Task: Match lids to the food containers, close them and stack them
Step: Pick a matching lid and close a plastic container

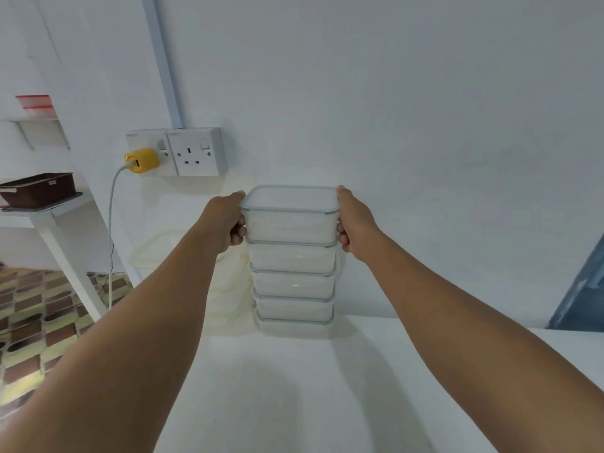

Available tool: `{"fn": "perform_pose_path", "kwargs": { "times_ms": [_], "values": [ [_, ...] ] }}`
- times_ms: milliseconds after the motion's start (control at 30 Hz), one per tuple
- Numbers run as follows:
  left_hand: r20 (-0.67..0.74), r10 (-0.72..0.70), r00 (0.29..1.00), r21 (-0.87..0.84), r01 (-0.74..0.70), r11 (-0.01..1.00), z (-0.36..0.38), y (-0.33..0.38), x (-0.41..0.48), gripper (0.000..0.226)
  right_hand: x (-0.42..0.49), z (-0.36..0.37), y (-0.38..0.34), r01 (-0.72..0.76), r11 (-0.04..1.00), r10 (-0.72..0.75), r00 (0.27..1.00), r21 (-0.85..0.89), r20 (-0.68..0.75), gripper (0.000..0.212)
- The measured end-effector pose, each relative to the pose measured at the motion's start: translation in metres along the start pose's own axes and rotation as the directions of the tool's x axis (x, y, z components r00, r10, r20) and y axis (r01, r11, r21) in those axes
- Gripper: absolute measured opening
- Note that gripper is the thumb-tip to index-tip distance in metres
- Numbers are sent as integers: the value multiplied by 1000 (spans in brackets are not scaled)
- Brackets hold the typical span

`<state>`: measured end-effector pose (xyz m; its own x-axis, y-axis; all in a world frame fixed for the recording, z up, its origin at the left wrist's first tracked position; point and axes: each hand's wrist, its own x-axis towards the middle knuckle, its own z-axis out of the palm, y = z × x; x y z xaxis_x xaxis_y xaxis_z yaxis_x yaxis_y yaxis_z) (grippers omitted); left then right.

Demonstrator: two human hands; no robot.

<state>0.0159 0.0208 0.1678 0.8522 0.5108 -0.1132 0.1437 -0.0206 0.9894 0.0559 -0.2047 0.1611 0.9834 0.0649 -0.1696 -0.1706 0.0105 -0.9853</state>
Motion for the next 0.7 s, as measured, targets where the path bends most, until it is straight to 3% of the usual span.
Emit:
{"fn": "perform_pose_path", "kwargs": {
  "times_ms": [100, 167, 200, 267, 367, 667, 700],
  "values": [
    [9, -30, 1000, -71, 31, 997, -2, -2, -3, 44, -7, -2, -2, -35, 999, 35, 999, 9, 2, 52],
    [-38, -47, 998, -140, 41, 989, -3, -5, -11, 46, -11, -5, 1, 16, 1000, -16, 999, -15, -38, 57],
    [-95, -50, 994, -172, 33, 985, -5, -7, -15, 44, -13, -6, 3, 99, 992, -107, 988, -77, -112, 57],
    [-221, -25, 975, -203, -21, 979, -7, -8, -29, 30, -17, -13, 10, 308, 927, -358, 897, -213, -258, 47],
    [-290, 70, 954, -180, -127, 975, -5, -4, -58, 17, -32, -25, 19, 507, 832, -555, 773, -228, -308, 40],
    [-117, 319, 940, -202, -337, 920, 26, 19, -165, 21, -101, -68, 25, 585, 808, -586, 792, -61, -169, 37],
    [-46, 306, 951, -237, -308, 921, 60, 5, -183, 23, -114, -103, 36, 564, 820, -571, 790, -102, -225, 37]
  ]
}}
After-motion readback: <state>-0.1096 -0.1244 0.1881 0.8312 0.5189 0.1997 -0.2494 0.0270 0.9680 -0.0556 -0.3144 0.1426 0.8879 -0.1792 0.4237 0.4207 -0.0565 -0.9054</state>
